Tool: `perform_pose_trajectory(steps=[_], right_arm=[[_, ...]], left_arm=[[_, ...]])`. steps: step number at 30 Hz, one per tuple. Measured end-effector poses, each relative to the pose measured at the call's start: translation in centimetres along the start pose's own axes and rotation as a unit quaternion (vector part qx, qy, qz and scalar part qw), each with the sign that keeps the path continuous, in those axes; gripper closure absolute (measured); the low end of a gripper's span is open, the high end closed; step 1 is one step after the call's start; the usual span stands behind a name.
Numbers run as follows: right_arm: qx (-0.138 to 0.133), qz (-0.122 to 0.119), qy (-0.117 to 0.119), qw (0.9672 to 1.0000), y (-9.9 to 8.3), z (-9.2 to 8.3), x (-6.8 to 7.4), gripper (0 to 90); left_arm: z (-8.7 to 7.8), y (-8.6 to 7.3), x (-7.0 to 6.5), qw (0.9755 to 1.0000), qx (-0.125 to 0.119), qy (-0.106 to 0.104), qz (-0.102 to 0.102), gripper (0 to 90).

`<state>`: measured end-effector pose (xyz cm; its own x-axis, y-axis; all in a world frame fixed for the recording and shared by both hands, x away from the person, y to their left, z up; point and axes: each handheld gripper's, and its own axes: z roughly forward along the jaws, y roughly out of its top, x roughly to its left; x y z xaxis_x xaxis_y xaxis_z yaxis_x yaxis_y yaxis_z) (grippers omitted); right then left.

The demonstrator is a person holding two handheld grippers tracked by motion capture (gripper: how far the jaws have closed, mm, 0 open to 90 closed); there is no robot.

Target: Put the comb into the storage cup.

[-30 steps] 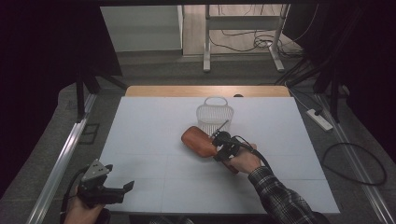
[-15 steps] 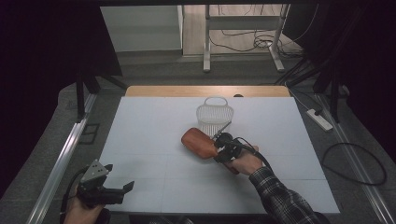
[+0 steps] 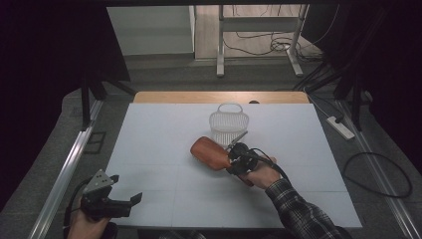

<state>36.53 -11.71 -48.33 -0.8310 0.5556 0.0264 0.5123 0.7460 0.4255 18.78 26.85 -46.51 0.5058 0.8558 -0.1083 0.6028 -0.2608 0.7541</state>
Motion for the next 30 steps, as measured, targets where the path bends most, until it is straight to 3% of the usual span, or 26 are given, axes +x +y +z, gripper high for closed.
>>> perform_pose_trajectory(steps=[3, 8, 14, 18, 24, 30], right_arm=[[-0.014, -0.003, 0.000, 0.9999, 0.0, -0.5, 0.1, 72.4], [-0.036, -0.003, 0.001, 0.9994, -0.1, -1.3, 0.3, 72.4], [-0.060, -0.002, 0.003, 0.9982, -0.3, -2.3, 0.5, 72.4], [-0.076, -0.005, 0.003, 0.9971, -0.3, -2.9, 0.7, 72.4], [-0.095, -0.009, 0.000, 0.9954, -0.6, -3.8, 1.1, 72.4], [-0.111, -0.011, 0.000, 0.9937, -1.0, -4.6, 1.4, 72.4]], left_arm=[[0.1, 0.2, -0.2, 0.9999, -0.007, -0.011, -0.005, 0.0], [0.5, 0.6, -0.5, 0.9998, -0.014, -0.014, 0.005, 0.1], [1.2, 1.1, -0.4, 0.9989, -0.010, -0.047, 0.001, 1.3], [1.5, 1.5, -0.4, 0.9987, -0.016, -0.048, 0.003, 1.1], [1.8, 2.5, -0.6, 0.9973, -0.036, -0.061, -0.017, 0.0], [2.4, 3.7, -1.1, 0.9948, -0.046, -0.087, -0.027, 0.0]])
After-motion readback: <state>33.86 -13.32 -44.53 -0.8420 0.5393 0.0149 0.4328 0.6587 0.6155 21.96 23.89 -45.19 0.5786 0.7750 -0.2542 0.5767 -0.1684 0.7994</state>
